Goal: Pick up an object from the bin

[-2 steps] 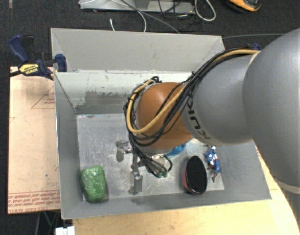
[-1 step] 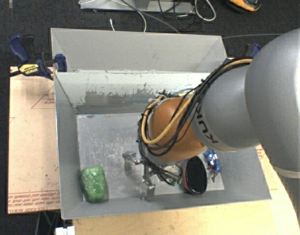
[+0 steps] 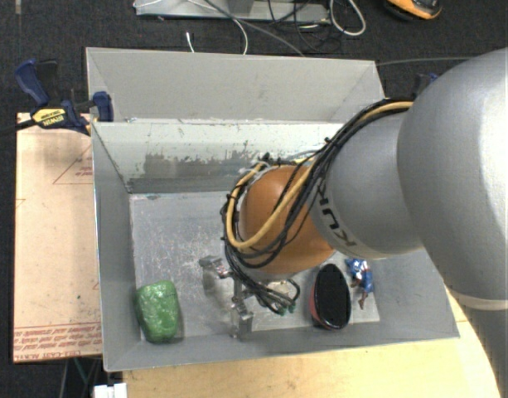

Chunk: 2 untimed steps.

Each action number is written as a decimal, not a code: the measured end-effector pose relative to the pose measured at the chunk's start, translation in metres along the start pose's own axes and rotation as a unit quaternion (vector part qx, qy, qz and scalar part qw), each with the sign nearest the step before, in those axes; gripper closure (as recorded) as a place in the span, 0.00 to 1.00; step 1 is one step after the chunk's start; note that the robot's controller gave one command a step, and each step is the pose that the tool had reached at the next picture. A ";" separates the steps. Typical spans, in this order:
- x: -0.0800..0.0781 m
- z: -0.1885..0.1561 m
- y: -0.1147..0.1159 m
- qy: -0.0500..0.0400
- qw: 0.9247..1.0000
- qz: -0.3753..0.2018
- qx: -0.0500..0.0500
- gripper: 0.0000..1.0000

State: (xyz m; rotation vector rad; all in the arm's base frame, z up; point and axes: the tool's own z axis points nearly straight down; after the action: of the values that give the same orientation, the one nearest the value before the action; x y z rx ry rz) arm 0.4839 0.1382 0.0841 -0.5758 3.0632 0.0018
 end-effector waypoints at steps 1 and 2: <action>-0.044 0.003 0.032 -0.001 1.000 0.004 -0.001 0.00; -0.006 0.011 0.004 -0.008 0.999 -0.045 -0.001 0.00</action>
Offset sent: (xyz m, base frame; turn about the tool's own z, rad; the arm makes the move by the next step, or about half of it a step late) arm -0.0015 0.0013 -0.0141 -0.0991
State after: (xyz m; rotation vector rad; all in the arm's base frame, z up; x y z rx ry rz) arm 0.4885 0.1444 0.0731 -0.7084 3.0195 0.0090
